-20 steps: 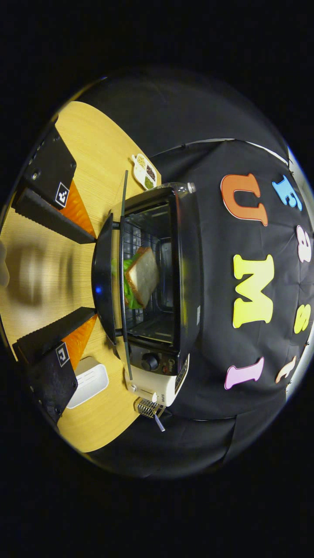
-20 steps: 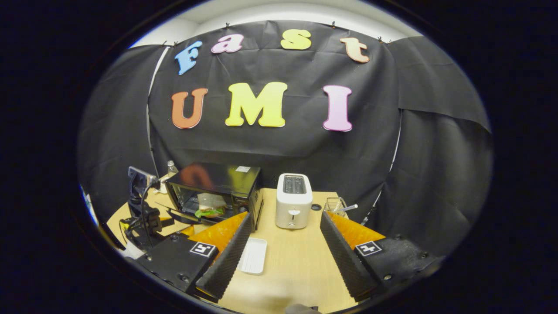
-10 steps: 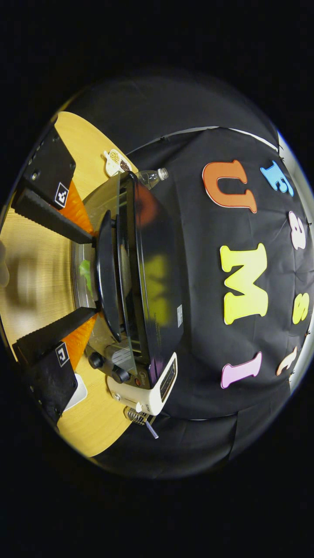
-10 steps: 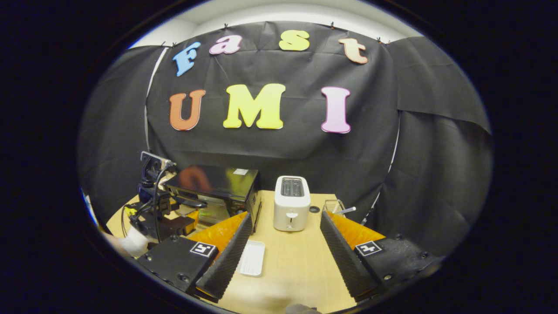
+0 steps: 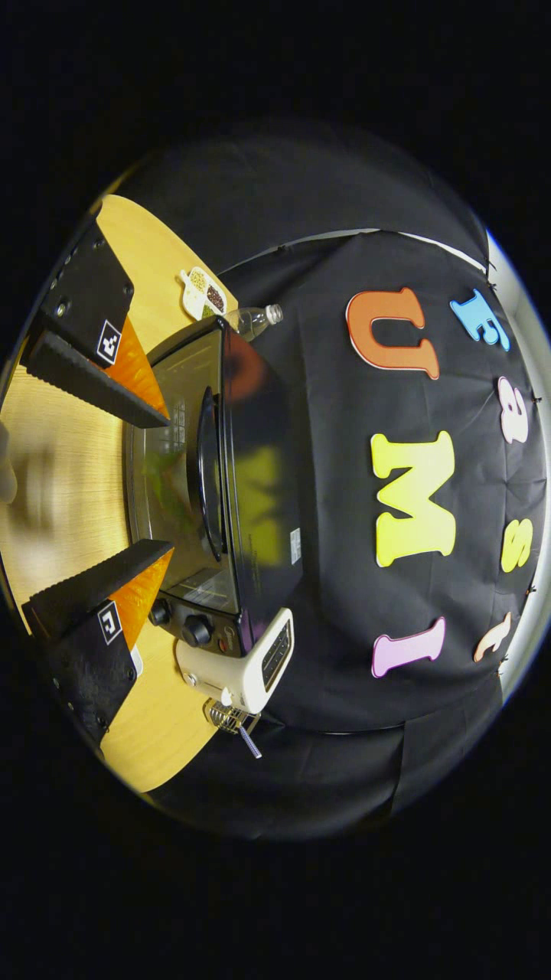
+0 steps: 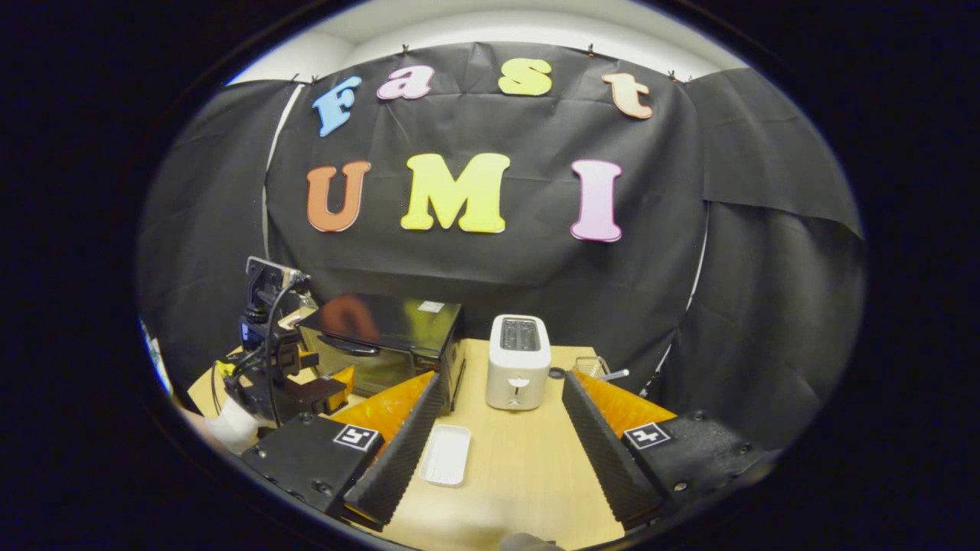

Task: Open the electric oven with the left hand, put the food in, and close the electric oven.

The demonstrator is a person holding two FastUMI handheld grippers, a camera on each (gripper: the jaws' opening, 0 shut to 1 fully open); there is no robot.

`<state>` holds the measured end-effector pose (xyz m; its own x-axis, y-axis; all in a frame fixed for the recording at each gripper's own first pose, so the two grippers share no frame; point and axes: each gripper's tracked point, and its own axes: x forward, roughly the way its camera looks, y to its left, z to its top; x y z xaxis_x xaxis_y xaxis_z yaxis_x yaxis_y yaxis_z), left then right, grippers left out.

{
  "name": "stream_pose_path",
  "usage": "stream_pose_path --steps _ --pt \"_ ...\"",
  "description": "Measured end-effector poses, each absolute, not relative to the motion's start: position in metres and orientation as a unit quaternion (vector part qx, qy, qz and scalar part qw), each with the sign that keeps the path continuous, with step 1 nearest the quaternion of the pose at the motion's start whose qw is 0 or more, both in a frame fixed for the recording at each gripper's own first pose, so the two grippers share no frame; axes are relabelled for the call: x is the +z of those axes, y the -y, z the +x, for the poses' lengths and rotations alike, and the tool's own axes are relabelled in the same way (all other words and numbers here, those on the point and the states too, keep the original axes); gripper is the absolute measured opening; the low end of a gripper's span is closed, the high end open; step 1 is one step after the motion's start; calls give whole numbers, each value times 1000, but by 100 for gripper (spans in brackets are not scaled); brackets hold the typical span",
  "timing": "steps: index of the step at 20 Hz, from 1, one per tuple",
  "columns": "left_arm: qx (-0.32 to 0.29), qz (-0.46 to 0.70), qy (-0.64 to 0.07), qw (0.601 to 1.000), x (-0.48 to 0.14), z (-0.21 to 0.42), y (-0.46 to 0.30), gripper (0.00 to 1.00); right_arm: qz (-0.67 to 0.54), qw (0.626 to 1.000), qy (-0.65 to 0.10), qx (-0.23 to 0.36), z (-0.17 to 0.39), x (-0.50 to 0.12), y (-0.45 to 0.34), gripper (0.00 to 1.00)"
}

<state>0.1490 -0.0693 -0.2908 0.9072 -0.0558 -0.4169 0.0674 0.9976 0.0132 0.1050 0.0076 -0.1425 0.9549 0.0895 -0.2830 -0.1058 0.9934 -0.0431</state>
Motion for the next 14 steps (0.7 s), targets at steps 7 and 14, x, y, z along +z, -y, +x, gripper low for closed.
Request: stream_pose_path --steps 7,14 --pt "13 0 -130 991 -182 77 56 95 4 989 -104 107 93 -107 -14 100" --pt "-16 13 -20 1000 -46 6 36 95 31 996 -43 65 44 -38 -11 91"
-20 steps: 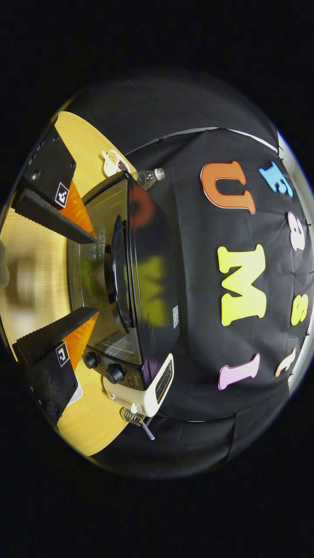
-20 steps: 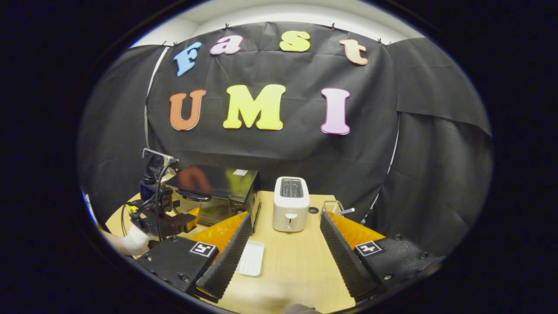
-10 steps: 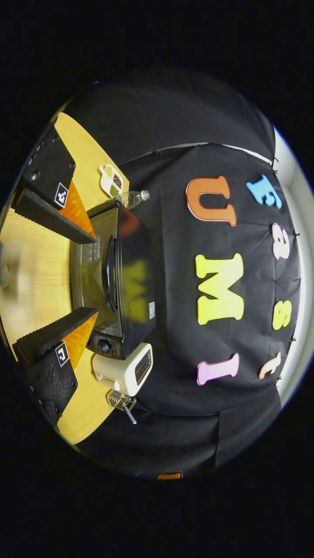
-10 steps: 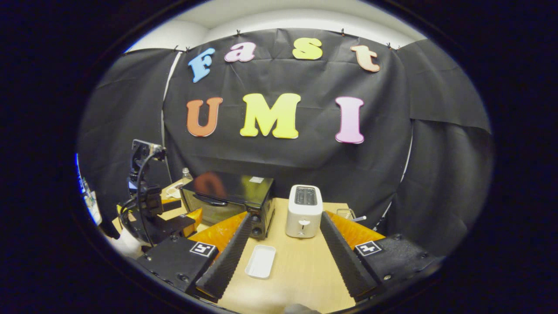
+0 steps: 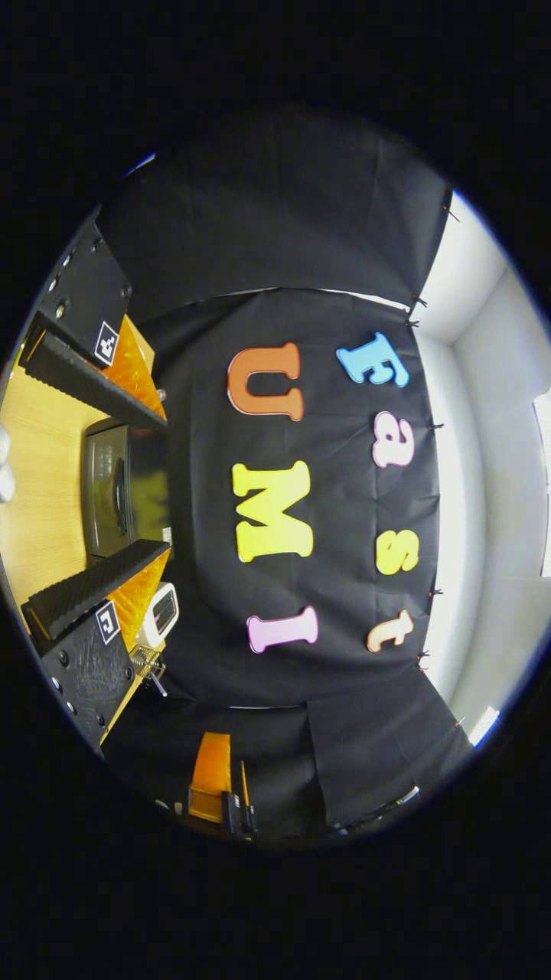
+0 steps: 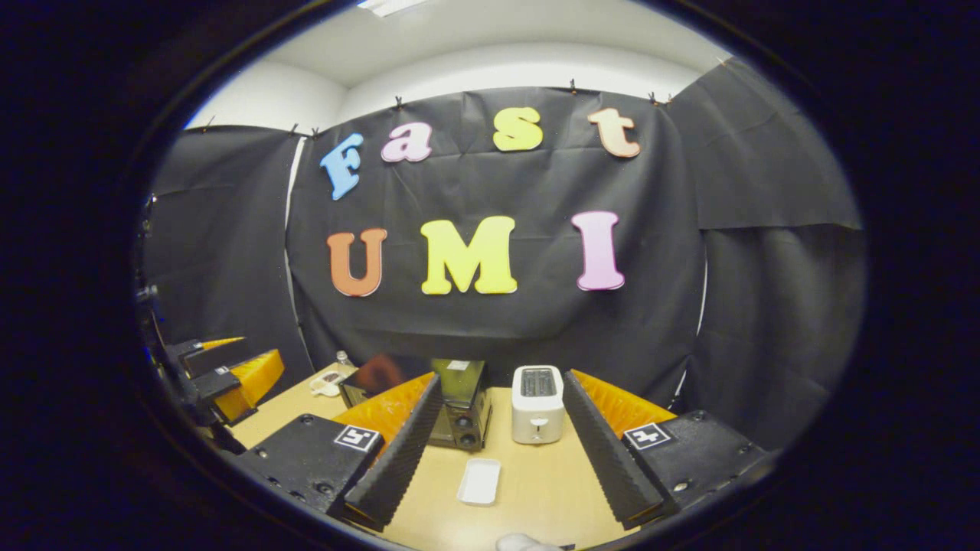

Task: Open the electric oven with the left hand, put the food in, and close the electric oven.

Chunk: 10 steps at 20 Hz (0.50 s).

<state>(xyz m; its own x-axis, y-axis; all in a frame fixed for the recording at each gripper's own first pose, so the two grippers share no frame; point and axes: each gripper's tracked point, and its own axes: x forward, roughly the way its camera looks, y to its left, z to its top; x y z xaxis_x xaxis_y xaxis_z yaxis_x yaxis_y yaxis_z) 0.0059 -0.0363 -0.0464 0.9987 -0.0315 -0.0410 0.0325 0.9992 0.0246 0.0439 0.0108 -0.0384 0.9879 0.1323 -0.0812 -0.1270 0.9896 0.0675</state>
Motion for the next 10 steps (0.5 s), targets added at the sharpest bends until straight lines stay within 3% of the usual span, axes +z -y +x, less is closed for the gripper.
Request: stream_pose_path --steps 1,2,3,5,6,7,10 --pt "-19 15 -12 1000 -32 0 31 95 30 997 -33 59 38 -28 -15 100" --pt "-24 13 -7 1000 -23 -7 26 95 26 998 -22 51 33 -18 -18 90" --pt "-26 8 -5 1000 -17 -12 21 95 23 999 -12 44 30 -19 -17 100" --pt "-18 2 -2 1000 -8 -21 5 95 27 999 -2 36 18 -9 -22 100" --pt "-16 0 0 1000 -3 -24 -1 95 29 999 0 34 12 -7 -26 91" --pt "-16 -3 2 1000 -1 -27 -5 95 31 999 1 31 8 -5 -28 100" --pt "-19 -3 9 1000 6 -33 -14 95 33 999 2 22 -1 -4 -32 100"
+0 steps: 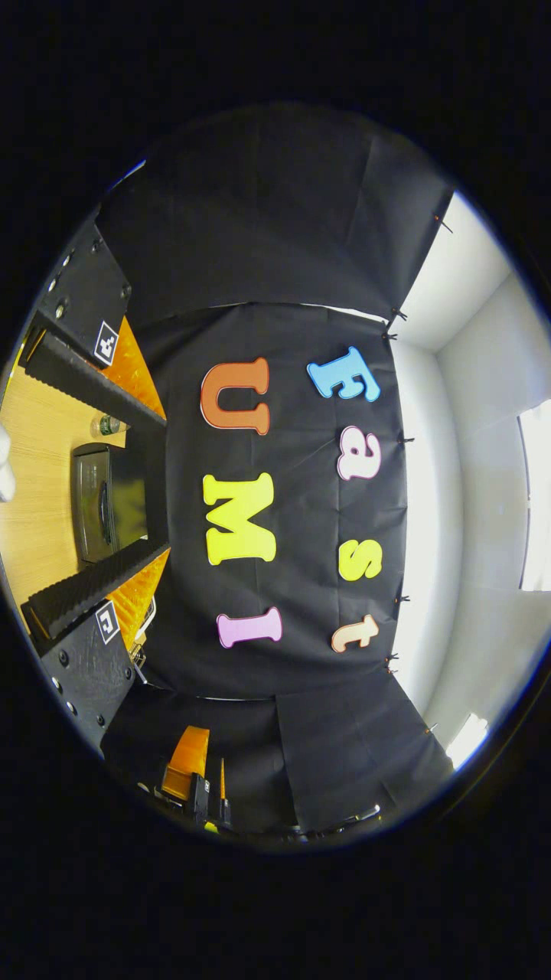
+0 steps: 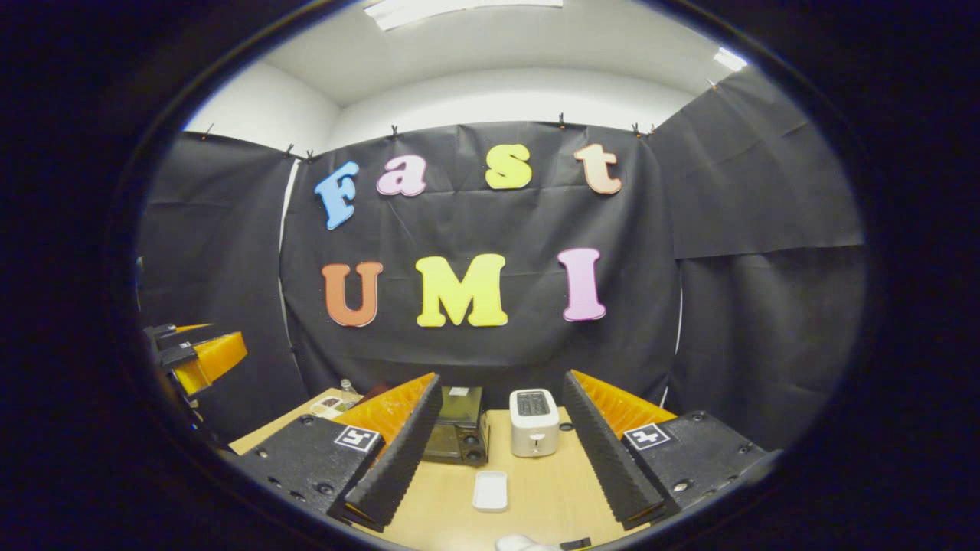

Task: Open the electric oven with the left hand, put the food in, and close the electric oven.

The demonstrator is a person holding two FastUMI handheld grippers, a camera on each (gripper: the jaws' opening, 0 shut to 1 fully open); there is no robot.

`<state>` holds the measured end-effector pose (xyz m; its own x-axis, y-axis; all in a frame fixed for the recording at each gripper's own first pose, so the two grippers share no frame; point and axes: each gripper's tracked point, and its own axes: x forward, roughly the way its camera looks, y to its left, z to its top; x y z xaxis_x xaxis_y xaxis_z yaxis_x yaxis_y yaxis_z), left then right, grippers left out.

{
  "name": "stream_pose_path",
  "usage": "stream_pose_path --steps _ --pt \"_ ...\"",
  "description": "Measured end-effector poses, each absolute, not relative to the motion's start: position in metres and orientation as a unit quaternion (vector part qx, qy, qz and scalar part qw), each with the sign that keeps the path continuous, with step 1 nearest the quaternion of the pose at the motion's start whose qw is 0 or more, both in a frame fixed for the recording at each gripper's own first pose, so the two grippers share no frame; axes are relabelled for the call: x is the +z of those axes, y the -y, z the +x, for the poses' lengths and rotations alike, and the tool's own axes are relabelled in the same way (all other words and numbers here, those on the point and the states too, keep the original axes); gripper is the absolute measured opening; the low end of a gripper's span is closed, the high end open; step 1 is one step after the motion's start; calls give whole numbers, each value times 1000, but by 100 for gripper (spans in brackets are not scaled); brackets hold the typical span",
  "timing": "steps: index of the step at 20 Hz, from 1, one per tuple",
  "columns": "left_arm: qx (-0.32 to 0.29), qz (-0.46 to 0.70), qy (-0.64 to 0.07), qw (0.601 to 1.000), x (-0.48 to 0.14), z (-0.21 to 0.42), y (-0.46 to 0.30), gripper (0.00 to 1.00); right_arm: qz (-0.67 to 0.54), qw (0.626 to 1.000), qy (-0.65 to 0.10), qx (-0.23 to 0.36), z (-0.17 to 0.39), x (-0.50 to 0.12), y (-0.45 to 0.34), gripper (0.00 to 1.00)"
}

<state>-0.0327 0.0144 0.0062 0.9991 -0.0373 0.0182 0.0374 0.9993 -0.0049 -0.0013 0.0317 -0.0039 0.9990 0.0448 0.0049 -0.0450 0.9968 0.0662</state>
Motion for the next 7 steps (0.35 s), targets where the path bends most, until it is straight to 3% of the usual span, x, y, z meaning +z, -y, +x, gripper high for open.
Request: stream_pose_path --steps 1,3,4,5,6,7 --pt "-22 -3 12 1000 8 -33 -15 95 34 999 1 21 -5 -5 -33 91" --pt "-28 1 11 1000 9 -35 -15 95 37 999 3 15 -9 -4 -34 91" --pt "-29 3 12 1000 9 -36 -17 95 38 999 3 11 -10 -2 -34 100" --pt "-27 4 11 1000 10 -35 -19 95 38 999 7 9 -11 0 -34 91" --pt "-26 3 10 1000 9 -35 -20 88 37 999 11 7 -12 3 -35 100" --pt "-24 -1 10 1000 8 -33 -21 88 35 999 14 7 -18 13 -36 100"
